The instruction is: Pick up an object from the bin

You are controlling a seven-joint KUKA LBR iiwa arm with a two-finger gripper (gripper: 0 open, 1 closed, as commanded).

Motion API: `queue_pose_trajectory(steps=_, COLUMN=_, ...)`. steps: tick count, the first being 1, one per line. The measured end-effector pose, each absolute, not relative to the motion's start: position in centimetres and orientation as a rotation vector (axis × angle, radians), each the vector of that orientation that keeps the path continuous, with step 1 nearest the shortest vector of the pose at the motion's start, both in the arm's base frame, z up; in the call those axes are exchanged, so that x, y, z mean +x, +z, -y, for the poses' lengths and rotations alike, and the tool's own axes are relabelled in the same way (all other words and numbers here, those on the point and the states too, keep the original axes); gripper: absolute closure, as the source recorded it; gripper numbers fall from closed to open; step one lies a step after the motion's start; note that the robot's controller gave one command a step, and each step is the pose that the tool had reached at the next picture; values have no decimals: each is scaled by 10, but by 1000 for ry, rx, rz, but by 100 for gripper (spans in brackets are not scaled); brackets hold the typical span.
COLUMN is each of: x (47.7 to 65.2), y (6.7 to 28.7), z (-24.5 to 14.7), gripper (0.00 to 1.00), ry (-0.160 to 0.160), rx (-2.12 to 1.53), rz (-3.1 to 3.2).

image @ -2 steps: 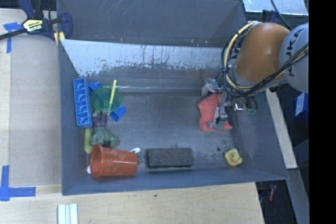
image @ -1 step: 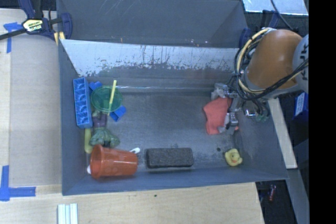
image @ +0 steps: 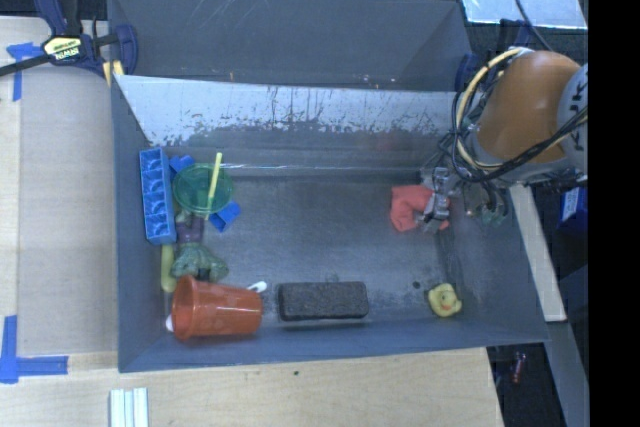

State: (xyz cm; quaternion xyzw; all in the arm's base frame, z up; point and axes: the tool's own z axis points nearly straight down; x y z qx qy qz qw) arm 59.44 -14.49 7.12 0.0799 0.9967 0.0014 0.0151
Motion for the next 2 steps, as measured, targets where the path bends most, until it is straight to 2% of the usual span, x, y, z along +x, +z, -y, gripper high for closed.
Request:
queue_pose_trajectory(steps=1, x=594, y=71, z=145, gripper=100, ry=4, rx=249, rz=-3101)
queue_pose_trajectory(steps=2, x=588, y=144, z=141, gripper=100, ry=4, rx=207, rz=-3108)
